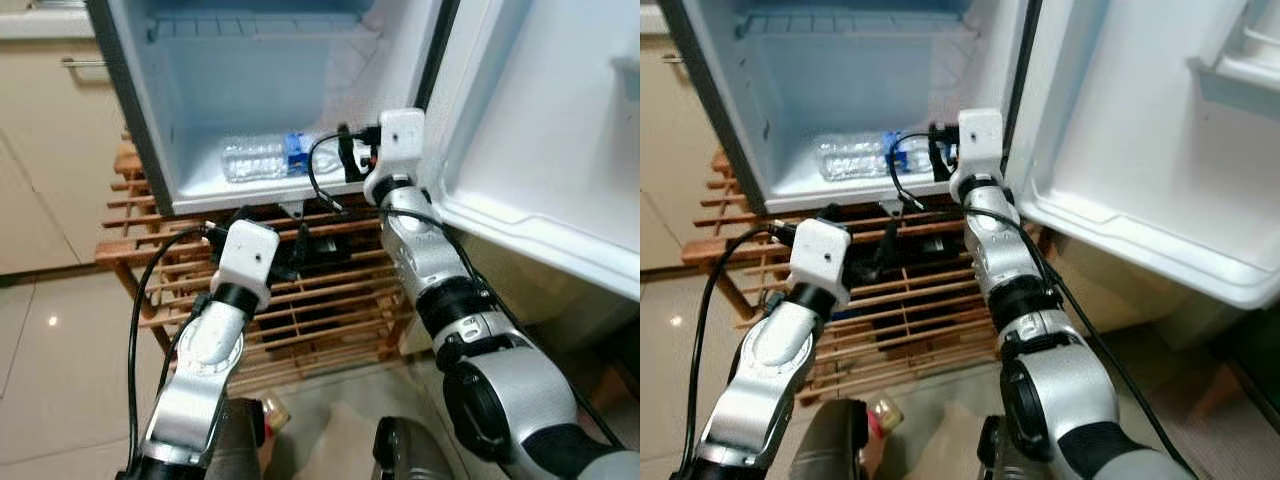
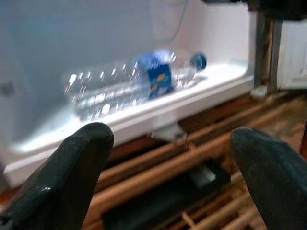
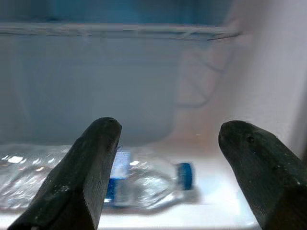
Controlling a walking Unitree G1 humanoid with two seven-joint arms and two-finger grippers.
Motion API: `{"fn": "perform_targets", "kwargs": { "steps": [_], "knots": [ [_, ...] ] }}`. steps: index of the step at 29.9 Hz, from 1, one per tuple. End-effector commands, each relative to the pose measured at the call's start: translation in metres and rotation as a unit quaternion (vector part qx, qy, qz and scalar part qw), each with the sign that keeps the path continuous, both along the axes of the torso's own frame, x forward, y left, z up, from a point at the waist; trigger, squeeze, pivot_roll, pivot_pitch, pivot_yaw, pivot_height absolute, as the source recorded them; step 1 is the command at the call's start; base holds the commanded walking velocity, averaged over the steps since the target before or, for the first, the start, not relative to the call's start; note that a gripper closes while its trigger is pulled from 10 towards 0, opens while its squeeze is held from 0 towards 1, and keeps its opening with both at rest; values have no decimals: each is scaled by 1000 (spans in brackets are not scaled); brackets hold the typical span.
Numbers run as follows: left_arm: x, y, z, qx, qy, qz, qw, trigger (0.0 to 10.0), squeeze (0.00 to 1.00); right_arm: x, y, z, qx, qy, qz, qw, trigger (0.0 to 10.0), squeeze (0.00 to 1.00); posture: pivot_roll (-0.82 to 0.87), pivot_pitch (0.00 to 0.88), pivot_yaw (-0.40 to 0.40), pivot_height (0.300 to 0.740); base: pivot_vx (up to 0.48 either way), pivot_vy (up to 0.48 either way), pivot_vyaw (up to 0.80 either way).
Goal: Restocking fridge
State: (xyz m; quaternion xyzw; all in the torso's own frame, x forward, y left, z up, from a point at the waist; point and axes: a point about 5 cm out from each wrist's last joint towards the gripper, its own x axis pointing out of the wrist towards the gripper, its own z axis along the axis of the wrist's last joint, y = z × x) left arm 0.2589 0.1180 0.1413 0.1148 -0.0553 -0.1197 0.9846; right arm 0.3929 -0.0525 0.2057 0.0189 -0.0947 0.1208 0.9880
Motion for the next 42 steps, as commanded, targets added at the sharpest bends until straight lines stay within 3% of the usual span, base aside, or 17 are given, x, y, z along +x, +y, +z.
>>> {"fn": "perform_targets", "kwargs": {
  "steps": [1, 5, 10, 17, 20, 22, 26, 30, 33, 35, 37, 38, 39, 42],
  "knots": [
    [-7, -3, 4, -1, 2, -5, 1000, 10000, 0, 2, 7, 4, 4, 15, 17, 1000, 10000, 0, 186, 115, -93, 620, 0, 0, 0],
    [-19, -5, 6, -9, 15, 0, 1000, 10000, 0, 3, 24, 6, 14, 41, 52, 998, 10000, 0, 200, 164, -108, 620, 0, 0, 0],
    [-40, -6, 10, -6, 33, 5, 999, 10000, 0, 2, 42, 7, -10, 58, 86, 995, 10000, 0, 232, 234, -124, 620, 0, 0, 0],
    [-67, -3, 12, -7, 61, 23, 998, 10000, 0, 1, 54, 12, -10, 66, 101, 993, 10000, 0, 269, 325, -125, 620, 0, 0, 0],
    [-72, -2, 12, -12, 72, 24, 997, 10000, 0, 1, 62, 27, -29, 32, 94, 995, 10000, 0, 256, 338, -116, 620, 0, 0, 0],
    [-74, -5, 11, -12, 84, 17, 996, 10000, 0, 2, 66, 51, -23, -13, 91, 996, 10000, 0, 243, 348, -109, 620, 0, 0, 0],
    [-74, -9, 10, -14, 92, 13, 996, 10000, 0, 5, 57, 87, -5, -82, 52, 995, 10000, 0, 241, 351, -117, 620, 0, 0, 0],
    [-71, -10, 10, -21, 93, 22, 995, 10000, 0, 1, 46, 97, 11, -160, 41, 986, 10000, 0, 228, 348, -128, 620, 0, 0, 0],
    [-69, -11, 9, -23, 96, 27, 995, 10000, 0, -5, 40, 86, 10, -200, 38, 979, 10000, 0, 207, 343, -131, 620, 0, 0, 0],
    [-68, -13, 8, -23, 97, 24, 995, 10000, 0, -12, 38, 66, 1, -211, 54, 976, 10000, 0, 194, 334, -129, 620, 0, 0, 0],
    [-66, -14, 6, -24, 97, 20, 995, 10000, 0, -18, 36, 40, 1, -188, 59, 980, 10000, 0, 181, 320, -126, 620, 0, 0, 0],
    [-66, -14, 6, -24, 97, 20, 995, 10000, 0, -18, 36, 40, 1, -188, 59, 980, 10000, 0, 181, 320, -126, 620, 0, 0, 0],
    [-62, -15, 6, -22, 95, 15, 995, 10000, 0, -22, 32, 13, 10, -144, 65, 987, 10000, 0, 176, 300, -120, 620, 0, 0, 0],
    [-57, -15, 6, -19, 89, 14, 996, 10000, 0, -28, 33, -21, 6, -76, 80, 994, 10000, 0, 166, 282, -112, 620, 0, 0, 0]
  ]
}}
